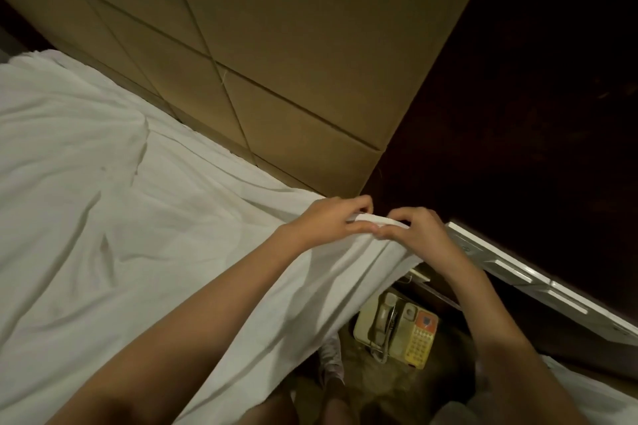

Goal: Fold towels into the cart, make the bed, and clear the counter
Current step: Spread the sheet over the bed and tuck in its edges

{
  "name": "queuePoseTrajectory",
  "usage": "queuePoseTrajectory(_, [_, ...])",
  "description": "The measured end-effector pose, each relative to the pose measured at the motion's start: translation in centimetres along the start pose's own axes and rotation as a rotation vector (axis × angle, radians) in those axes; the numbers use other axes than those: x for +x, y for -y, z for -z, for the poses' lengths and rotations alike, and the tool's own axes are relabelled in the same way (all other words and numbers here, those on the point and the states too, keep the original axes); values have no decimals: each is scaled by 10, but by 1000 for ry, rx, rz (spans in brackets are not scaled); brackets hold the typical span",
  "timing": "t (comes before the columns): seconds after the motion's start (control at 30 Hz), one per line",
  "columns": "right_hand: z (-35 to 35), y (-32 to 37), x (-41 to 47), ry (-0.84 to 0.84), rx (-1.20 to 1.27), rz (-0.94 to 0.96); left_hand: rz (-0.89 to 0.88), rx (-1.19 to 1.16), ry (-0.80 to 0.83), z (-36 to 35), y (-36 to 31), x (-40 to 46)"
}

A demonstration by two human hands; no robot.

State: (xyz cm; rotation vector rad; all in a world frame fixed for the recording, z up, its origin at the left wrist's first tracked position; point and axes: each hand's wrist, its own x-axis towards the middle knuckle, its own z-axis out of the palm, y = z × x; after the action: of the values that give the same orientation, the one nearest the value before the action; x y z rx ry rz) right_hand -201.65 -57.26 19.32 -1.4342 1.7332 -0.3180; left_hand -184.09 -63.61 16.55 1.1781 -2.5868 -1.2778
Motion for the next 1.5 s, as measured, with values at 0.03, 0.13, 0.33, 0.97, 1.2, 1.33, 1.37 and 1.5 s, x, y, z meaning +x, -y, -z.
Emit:
queuePoseTrajectory(0.03, [4, -3, -1, -13, -7, -14, 3, 13, 11, -1, 5, -1])
queuePoseTrajectory(0.13, [13, -11, -5, -31, -14, -41, 83, 61, 0, -4, 25, -5])
queuePoseTrajectory(0.33, [16, -16, -17, -53, -47, -78, 91, 140, -16, 23, 31, 3])
queuePoseTrajectory(0.97, [47, -26, -70, -185, 126, -144, 226, 157, -74, 3, 43, -16])
queuePoseTrajectory(1.2, [43, -24, -70, -173, 134, -134, 105, 529, -200, 64, 24, -23])
queuePoseTrajectory(1.33, [46, -26, -68, -212, 132, -131, 59, 587, -331, 76, 13, -7])
queuePoseTrajectory(1.37, [47, -28, -66, -221, 108, -139, 69, 601, -253, 61, 16, -5])
queuePoseTrajectory(1.5, [45, -53, -61, -217, -85, -212, 123, 566, -108, 8, 32, 10])
